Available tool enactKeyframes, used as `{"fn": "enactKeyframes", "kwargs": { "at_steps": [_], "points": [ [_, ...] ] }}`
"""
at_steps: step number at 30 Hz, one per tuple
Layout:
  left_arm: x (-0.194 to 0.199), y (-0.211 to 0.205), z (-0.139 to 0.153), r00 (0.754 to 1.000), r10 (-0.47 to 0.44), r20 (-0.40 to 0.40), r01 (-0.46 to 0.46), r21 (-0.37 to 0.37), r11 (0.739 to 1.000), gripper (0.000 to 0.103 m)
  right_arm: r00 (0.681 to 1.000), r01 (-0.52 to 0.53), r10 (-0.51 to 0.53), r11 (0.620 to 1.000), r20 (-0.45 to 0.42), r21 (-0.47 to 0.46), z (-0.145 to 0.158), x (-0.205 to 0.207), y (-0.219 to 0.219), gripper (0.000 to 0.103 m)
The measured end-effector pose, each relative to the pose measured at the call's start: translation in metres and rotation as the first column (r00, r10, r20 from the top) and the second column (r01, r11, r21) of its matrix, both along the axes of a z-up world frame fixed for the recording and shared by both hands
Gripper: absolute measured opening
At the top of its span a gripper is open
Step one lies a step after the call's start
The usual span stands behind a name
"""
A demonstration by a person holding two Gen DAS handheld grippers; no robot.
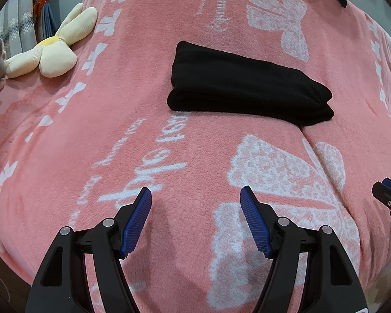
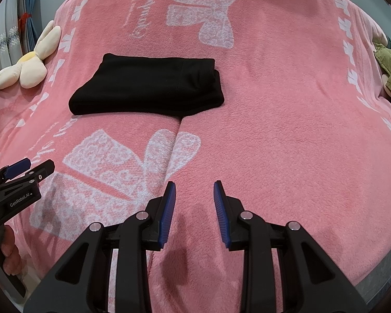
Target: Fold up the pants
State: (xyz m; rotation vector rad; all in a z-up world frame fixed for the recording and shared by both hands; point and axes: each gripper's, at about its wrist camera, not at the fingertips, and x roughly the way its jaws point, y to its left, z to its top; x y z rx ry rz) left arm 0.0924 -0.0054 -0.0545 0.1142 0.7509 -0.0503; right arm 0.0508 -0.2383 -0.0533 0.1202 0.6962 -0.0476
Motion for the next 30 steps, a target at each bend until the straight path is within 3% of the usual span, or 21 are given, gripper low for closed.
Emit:
{"fn": "enactKeyframes", "kwargs": {
  "at_steps": [30],
  "points": [
    [0.0006,0.0005,-0.0002,1.0,-0.007,-0.008,0.007,-0.006,1.0,0.068,1.0,-0.01,0.01,1.0,-0.004,-0.004,-0.0011,-0.0004,-0.0014,0.029]
  ]
}}
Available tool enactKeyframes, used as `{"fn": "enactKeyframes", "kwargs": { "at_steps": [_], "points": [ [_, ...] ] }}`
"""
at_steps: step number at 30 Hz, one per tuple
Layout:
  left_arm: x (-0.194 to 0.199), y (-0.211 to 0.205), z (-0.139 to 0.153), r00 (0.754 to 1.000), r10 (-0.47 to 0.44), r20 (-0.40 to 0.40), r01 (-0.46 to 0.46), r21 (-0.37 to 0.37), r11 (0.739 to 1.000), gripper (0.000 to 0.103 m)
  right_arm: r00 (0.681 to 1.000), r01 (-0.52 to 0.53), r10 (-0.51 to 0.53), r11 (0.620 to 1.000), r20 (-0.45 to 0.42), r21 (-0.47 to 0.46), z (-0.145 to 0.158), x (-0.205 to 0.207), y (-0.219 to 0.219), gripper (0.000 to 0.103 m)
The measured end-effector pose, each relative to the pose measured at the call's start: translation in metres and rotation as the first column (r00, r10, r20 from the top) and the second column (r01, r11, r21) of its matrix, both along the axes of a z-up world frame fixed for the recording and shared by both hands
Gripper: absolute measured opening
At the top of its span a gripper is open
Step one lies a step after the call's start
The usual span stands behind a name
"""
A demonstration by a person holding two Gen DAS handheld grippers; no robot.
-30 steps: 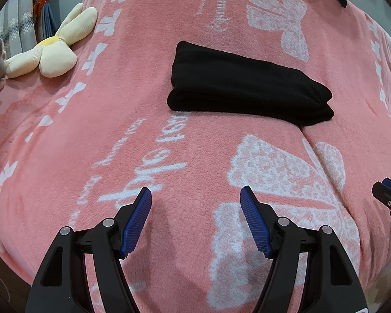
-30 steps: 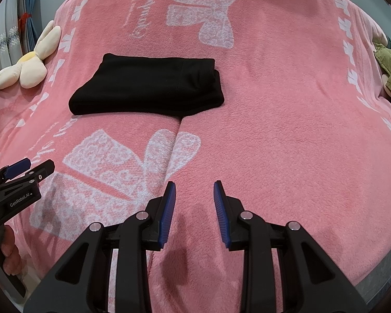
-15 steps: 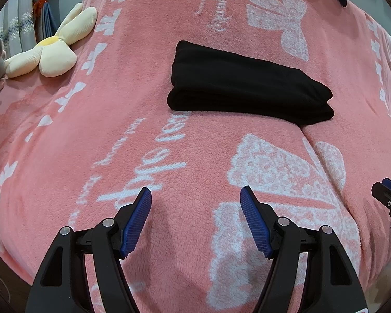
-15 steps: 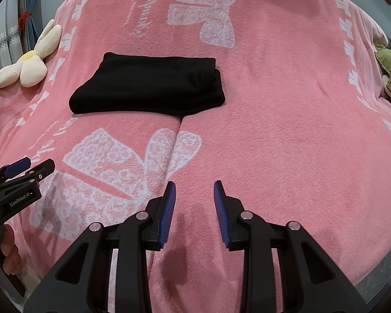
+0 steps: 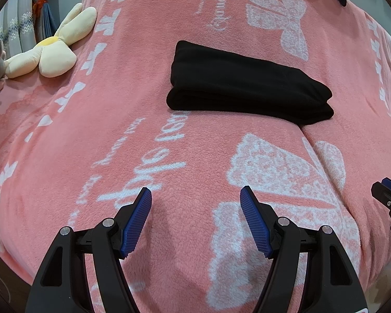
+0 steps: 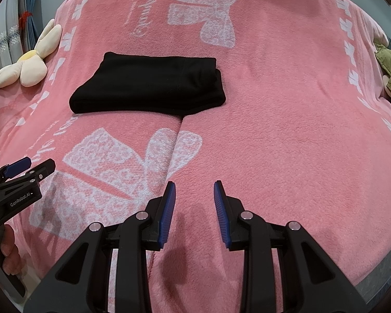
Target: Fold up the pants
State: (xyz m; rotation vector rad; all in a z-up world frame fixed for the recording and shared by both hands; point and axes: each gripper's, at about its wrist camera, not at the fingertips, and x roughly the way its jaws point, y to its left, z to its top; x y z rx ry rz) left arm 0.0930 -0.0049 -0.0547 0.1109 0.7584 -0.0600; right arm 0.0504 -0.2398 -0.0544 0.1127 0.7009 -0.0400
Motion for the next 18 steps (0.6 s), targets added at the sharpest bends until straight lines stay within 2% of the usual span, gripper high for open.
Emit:
{"fn": "enactKeyframes", "kwargs": {
  "at_steps": [5,9,14,15,16,18],
  "points": [
    [0.003,0.006,-0.004,0.999,-0.023,-0.026,0.022,-0.044,0.999,0.071,1.0,-0.001,0.001,1.0,-0.001,0.0,-0.001,0.0,-0.001,0.029],
    [0.001,0.014,-0.002,1.0,0.004,0.002,-0.004,-0.075,0.997,0.071,1.0,-0.001,0.001,1.0,-0.001,-0.001,0.0,0.001,0.001,0.029],
    [0.002,0.011,-0.002,0.999,0.032,-0.002,-0.032,-0.022,0.999,0.071,1.0,-0.004,0.004,1.0,-0.002,-0.004,-0.002,0.001,-0.001,0.031],
    [0.001,0.009,-0.002,1.0,0.027,0.003,-0.027,-0.014,1.0,0.071,1.0,-0.002,0.002,1.0,-0.001,-0.006,-0.001,0.002,-0.001,0.04],
    [0.0,0.008,-0.001,1.0,0.02,0.008,-0.02,-0.009,1.0,0.071,1.0,-0.002,0.002,1.0,0.004,-0.009,-0.001,0.001,-0.001,0.043],
    [0.0,0.007,-0.001,1.0,0.015,0.011,-0.015,0.0,1.0,0.071,1.0,-0.006,0.006,1.0,0.006,-0.015,-0.001,0.002,0.0,0.043]
  ]
}}
